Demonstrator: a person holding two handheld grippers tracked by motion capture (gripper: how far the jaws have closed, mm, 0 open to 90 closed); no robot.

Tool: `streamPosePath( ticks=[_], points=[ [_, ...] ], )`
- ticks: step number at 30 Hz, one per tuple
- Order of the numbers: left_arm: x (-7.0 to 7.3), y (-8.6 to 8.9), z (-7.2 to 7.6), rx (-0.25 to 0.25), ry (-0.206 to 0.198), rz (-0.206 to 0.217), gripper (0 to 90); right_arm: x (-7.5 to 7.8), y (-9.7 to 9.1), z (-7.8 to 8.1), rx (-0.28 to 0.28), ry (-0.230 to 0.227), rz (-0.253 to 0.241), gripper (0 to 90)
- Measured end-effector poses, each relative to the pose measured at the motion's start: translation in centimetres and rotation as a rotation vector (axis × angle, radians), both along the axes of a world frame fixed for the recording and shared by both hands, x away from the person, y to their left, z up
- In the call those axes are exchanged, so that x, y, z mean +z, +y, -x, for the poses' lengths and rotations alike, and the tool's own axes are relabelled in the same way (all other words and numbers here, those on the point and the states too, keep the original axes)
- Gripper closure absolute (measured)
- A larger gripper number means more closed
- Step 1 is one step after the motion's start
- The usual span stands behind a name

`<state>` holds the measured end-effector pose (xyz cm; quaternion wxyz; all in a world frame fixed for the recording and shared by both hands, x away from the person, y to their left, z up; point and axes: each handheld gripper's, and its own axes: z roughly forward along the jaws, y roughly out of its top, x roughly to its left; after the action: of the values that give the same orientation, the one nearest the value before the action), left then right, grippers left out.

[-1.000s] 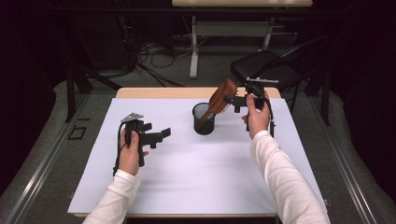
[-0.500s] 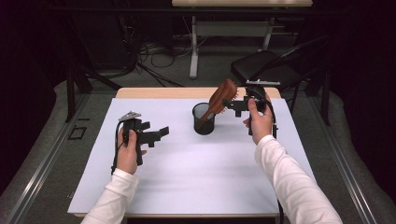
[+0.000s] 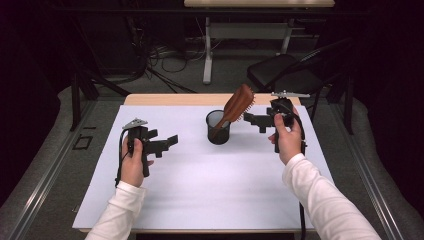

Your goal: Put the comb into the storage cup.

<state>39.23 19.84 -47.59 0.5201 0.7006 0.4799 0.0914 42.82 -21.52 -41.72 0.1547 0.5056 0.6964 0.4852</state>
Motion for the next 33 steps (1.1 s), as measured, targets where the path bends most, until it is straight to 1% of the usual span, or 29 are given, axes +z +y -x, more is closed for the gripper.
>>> streamPosePath(
  ticks=[3,9,14,18,21,24,26,29,32,33],
  points=[
    [0.2,0.0,0.1,0.001,0.0,0.003,0.3,-0.1,-0.4,0.9,0.018,-0.003,-0.004,0.0],
    [0.7,-0.1,0.4,-0.015,-0.013,-0.001,0.3,-0.4,-1.1,2.7,0.052,0.001,-0.048,0.0],
    [1.3,-0.3,0.8,-0.029,-0.025,-0.003,0.3,-1.0,-1.2,4.2,0.069,0.002,-0.033,0.0],
    [1.5,-0.5,1.1,-0.035,-0.026,-0.002,0.3,-1.3,-1.1,5.4,0.081,-0.019,-0.021,0.0],
    [1.6,-0.6,1.3,-0.045,-0.025,-0.016,0.3,-1.6,-1.2,6.1,0.084,-0.035,-0.018,0.0],
    [1.7,-0.4,1.6,-0.047,-0.026,-0.021,0.3,-2.1,-1.3,6.8,0.087,-0.036,-0.008,0.0],
    [1.6,-0.2,1.8,-0.053,-0.028,-0.032,0.3,-2.5,-1.4,7.2,0.086,-0.032,-0.003,0.0],
    [1.6,0.1,2.3,-0.056,-0.032,-0.05,0.3,-3.1,-1.7,7.8,0.083,-0.036,-0.008,0.0],
    [1.4,0.5,2.8,-0.057,-0.038,-0.049,0.3,-3.8,-2.1,8.5,0.075,-0.039,-0.012,0.0],
    [1.3,0.7,3.0,-0.056,-0.041,-0.046,0.3,-4.0,-2.2,8.7,0.071,-0.042,-0.021,0.0]
  ],
)
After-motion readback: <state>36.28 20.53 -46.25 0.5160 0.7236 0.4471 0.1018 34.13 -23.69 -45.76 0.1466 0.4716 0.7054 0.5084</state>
